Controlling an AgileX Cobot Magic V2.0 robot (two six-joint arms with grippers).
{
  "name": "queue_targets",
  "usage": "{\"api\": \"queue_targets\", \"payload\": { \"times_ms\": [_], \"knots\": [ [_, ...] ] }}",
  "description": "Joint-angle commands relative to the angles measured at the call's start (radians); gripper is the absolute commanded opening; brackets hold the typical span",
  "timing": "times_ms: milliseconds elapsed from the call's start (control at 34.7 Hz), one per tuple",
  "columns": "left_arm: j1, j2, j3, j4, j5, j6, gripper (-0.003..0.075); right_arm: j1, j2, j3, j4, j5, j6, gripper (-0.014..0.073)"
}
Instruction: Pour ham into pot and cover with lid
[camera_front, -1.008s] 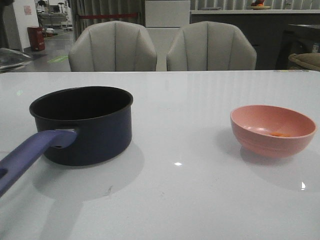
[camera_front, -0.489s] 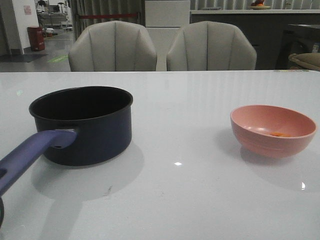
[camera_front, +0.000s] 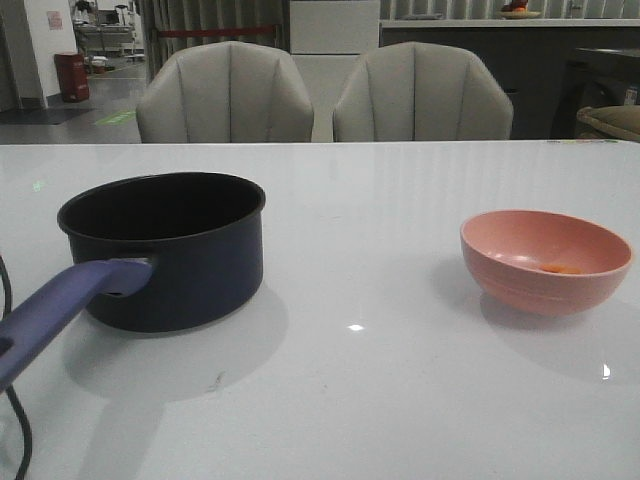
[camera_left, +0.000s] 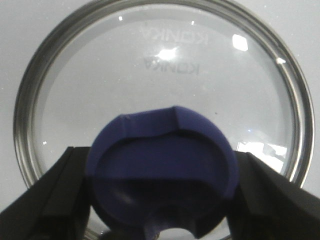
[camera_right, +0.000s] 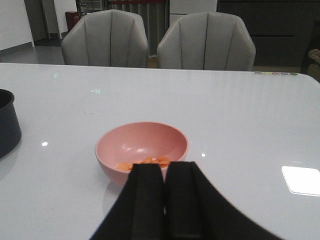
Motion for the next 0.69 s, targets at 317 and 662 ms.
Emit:
{"api": "queue_targets", "payload": {
  "times_ms": [317,662],
  "knots": [
    [-0.025,-0.047,-0.098,-0.003,0.055,0.001,0.0654,-0.004,-0.018,-0.01,-0.008,-0.087,-0.007,0.0148],
    [-0.153,-0.308,-0.069,-0.003,-0.01,0.035,0.0582,-0.004,-0.018,-0.01,-0.008,-0.087,-0.007,0.0148]
  ]
}}
